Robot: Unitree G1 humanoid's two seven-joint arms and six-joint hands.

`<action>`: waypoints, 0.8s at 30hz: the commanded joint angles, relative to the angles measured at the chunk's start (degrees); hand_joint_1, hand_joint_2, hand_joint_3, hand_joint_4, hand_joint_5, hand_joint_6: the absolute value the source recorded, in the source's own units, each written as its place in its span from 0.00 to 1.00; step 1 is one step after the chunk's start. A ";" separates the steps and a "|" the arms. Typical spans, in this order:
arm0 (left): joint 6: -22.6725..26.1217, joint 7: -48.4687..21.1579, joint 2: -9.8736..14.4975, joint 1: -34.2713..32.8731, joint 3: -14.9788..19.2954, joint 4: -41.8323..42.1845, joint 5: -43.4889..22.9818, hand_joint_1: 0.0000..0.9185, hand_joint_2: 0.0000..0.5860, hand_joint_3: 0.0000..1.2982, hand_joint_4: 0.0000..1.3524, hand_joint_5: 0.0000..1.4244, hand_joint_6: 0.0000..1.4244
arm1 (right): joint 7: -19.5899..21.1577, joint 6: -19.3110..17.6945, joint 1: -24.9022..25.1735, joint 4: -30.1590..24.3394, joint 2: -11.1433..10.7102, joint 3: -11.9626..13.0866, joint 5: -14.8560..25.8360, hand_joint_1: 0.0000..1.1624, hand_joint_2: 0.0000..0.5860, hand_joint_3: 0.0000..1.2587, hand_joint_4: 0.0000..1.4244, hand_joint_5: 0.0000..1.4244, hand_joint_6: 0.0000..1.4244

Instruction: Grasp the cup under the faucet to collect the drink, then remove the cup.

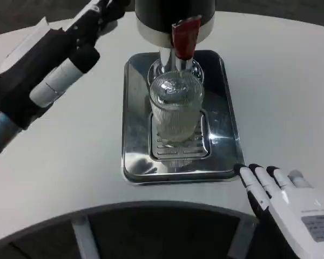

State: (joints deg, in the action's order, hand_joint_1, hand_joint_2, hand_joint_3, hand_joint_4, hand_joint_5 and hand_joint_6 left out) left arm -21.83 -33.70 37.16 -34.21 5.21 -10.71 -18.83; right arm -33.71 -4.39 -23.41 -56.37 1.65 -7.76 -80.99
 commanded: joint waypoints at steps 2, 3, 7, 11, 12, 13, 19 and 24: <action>4.47 -8.56 -0.08 -3.72 1.44 2.77 -6.17 0.00 0.09 0.00 0.00 0.00 0.00 | -0.60 0.45 -0.04 0.50 0.29 -1.04 -0.72 0.58 0.44 0.00 0.00 0.00 0.00; 5.13 -9.52 -0.30 -4.11 1.51 3.11 -6.80 0.00 0.09 0.00 0.00 0.00 0.00 | -0.61 0.50 -0.02 0.51 0.31 -1.15 -0.79 0.58 0.44 0.00 0.00 0.00 0.00; 8.04 -12.17 -1.85 -5.52 1.68 4.25 -9.24 0.00 0.10 0.00 0.00 0.00 0.00 | -0.59 0.72 0.10 0.53 0.40 -1.48 -1.19 0.58 0.44 0.00 0.00 0.00 0.00; 9.44 -13.13 -3.16 -6.57 2.42 3.51 -9.82 0.00 0.10 0.00 0.00 0.00 0.00 | -0.64 0.98 0.20 0.47 0.47 -1.60 -1.50 0.58 0.44 0.00 0.00 0.00 0.00; 9.94 -13.37 -3.46 -6.97 2.61 2.99 -9.98 0.00 0.10 0.00 0.00 0.00 0.00 | -0.66 1.06 0.21 0.45 0.47 -1.62 -1.55 0.58 0.44 0.00 0.00 0.00 0.00; 10.32 -13.60 -3.72 -7.26 2.80 2.64 -10.03 0.00 0.10 0.00 0.00 0.00 0.00 | -0.67 1.16 0.21 0.44 0.46 -1.64 -1.60 0.58 0.44 0.00 0.00 0.00 0.00; 11.02 -15.78 -5.02 -9.89 3.17 -1.09 -9.55 0.00 0.11 0.00 0.00 0.00 0.00 | -0.72 1.47 0.27 0.45 0.42 -1.86 -1.76 0.58 0.45 0.00 0.00 0.00 0.00; 10.97 -17.75 -6.18 -12.20 2.80 -4.11 -9.13 0.00 0.11 0.00 0.00 0.00 0.00 | -0.83 1.67 0.48 0.45 0.55 -2.02 -2.10 0.58 0.45 0.00 0.00 0.00 0.00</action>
State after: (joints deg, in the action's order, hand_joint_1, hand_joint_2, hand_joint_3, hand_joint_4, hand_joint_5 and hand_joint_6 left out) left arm -11.04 -50.07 31.55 -44.75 8.08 -13.20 -28.57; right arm -33.87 -2.98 -22.63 -56.16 1.83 -9.46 -82.84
